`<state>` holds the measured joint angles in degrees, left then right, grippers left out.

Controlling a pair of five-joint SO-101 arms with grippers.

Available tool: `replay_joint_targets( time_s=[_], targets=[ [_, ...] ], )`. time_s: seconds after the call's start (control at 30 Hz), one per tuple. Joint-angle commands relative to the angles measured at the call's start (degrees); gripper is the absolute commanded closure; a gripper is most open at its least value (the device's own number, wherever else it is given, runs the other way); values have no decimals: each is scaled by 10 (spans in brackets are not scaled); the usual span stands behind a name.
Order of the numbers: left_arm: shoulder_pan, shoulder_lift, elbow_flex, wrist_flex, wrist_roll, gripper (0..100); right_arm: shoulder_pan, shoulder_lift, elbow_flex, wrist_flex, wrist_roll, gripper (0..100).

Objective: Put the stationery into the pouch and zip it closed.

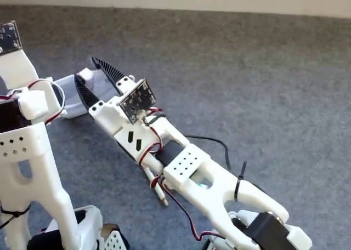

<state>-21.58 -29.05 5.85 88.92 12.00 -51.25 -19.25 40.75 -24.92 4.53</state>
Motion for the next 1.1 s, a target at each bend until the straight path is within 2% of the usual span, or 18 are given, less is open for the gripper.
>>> replay_joint_targets(
  time_s=[0.0,0.1,0.47,0.67,1.07],
  targets=[
    [10,-2,1,-7,8,993,-7,-74,-7,37,0,841],
    [10,-2,1,-7,8,993,-11,-88,-11,87,-1,841],
    [9,-2,1,-7,8,993,-12,-95,-11,103,2,841],
    [-9,-3,0,-20,9,992,-23,-139,-13,243,-1,841],
    [-22,-3,-13,-18,10,993,-58,-288,-3,444,0,842]
  ],
)
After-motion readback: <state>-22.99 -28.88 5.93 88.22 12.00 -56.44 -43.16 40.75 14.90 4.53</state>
